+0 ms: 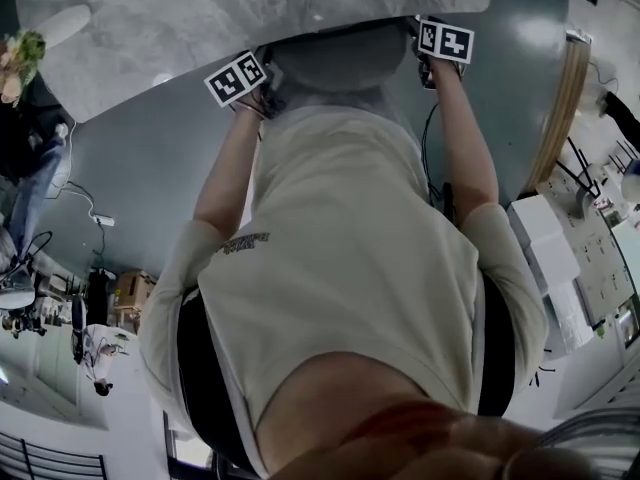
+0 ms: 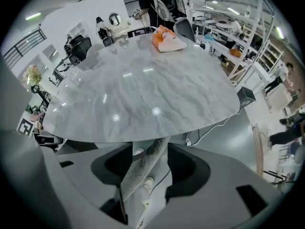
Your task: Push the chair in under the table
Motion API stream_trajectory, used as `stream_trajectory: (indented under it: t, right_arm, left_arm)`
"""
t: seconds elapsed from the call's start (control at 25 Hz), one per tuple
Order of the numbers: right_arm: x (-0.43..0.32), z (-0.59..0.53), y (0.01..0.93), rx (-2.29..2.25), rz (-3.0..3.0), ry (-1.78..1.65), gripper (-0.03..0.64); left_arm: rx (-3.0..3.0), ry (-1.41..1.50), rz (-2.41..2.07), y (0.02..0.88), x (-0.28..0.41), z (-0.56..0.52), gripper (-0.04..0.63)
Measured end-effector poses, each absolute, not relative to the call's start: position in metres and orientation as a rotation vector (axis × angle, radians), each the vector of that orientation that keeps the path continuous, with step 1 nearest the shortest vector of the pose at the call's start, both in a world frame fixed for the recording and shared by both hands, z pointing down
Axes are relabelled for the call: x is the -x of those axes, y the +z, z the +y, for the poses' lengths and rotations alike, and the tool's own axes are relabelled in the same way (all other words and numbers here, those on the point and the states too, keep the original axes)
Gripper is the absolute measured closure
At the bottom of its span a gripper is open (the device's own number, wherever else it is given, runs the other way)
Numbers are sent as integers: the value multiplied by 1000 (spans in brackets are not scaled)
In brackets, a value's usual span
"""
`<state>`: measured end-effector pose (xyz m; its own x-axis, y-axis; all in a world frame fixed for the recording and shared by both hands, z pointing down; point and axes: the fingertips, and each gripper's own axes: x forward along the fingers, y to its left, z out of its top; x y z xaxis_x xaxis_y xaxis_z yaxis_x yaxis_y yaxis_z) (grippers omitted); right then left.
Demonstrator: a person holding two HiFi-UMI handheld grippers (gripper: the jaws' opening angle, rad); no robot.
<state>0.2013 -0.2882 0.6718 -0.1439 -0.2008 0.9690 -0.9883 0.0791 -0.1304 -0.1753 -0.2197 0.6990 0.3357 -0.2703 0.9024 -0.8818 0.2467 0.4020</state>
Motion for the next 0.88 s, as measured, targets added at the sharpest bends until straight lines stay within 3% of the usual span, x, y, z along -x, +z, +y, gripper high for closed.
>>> stream_trajectory:
  t: [0.52,0.88]
  right_arm:
    - [-193,-316,573,-1235,-1699,1094,388]
    - [-176,-353,468,-1287,-1979,959,423]
  left_arm:
    - [-1415,621,-1258,616,171,-241,373]
    - [-1680,426,-1347,501,139,-305,377]
